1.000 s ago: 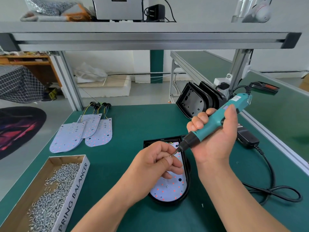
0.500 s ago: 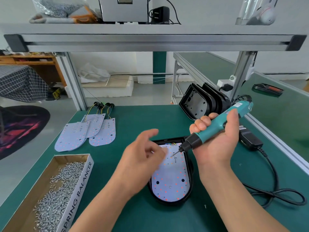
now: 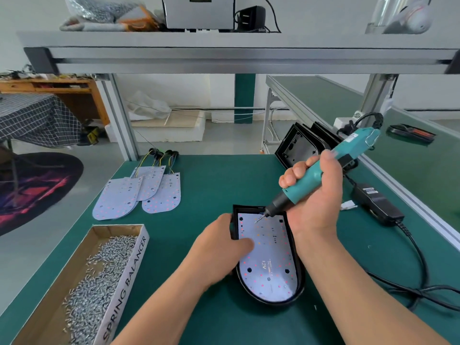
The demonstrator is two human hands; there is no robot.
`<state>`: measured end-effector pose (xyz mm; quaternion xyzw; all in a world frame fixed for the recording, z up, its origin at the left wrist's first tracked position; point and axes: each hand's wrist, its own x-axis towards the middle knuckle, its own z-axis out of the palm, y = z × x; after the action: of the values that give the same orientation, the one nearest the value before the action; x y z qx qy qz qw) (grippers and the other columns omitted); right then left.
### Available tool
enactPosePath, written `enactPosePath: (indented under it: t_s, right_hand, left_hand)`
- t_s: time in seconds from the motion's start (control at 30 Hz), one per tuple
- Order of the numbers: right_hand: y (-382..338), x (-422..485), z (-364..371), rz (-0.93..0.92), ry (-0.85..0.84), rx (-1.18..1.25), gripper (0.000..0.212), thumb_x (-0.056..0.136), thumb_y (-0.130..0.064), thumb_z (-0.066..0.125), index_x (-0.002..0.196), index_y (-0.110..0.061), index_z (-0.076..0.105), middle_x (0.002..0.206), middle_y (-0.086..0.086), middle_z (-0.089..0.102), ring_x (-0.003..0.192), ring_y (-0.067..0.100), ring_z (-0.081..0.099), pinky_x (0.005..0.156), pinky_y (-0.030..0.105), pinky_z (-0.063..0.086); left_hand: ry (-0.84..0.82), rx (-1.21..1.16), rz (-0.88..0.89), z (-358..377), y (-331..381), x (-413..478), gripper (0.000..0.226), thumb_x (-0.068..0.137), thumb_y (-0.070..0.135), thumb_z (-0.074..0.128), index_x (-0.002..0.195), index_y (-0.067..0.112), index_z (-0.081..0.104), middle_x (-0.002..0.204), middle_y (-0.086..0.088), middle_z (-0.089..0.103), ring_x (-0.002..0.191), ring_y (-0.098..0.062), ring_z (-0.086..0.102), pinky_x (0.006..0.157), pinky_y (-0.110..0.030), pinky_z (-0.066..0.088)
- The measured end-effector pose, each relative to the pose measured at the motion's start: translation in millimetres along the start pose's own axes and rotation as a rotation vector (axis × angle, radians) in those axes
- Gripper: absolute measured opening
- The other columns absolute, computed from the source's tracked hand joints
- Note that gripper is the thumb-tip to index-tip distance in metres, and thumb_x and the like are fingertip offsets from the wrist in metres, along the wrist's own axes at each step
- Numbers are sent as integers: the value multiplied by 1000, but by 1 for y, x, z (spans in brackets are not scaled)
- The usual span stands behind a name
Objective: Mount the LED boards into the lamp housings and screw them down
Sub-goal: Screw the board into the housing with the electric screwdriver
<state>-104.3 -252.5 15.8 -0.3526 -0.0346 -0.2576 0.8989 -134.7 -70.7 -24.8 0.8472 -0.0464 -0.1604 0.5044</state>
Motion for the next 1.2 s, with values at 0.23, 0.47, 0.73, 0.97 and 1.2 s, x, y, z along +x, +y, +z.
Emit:
enactPosePath:
  t_s: [0.23,0.47,0.73,0.97,1.2]
  right_hand:
    - [6,-1,7,-21,-21,-106,26,88,-34,67,79,-18,50,69,6,45,56,24,44,56,32,42]
    - [8,-6,10,-58,-57,-182,24,96,-28,60,79,-16,47,67,9,45,52,25,47,57,32,40]
    - [11,-9,12,-68,-86,-206,21,96,-24,57,84,-13,44,67,8,46,53,25,47,57,32,39]
    - [14,-11,11,-84,-152,-240,26,95,-28,61,95,-8,45,68,8,48,53,26,49,59,34,42]
    - [17,-14,16,-88,-234,-344,20,93,-25,63,79,-22,50,65,6,48,53,26,48,58,33,43]
  left_hand:
    - [-22,-22,121,11,7,-2,25,78,22,59,100,33,61,100,-11,75,76,-22,65,86,-60,59]
    - [-12,-13,121,13,13,-4,26,80,18,58,106,13,62,101,-18,71,75,-24,60,71,-46,53]
    - [2,-4,108,14,12,-3,29,82,17,61,110,12,62,104,-14,73,81,-26,67,89,-60,58]
    - [13,14,98,13,11,-3,28,82,18,61,110,16,63,104,-12,75,90,-33,71,90,-61,57]
    - [3,-38,81,13,13,-5,25,81,18,61,106,15,64,100,-15,74,83,-36,68,83,-59,59]
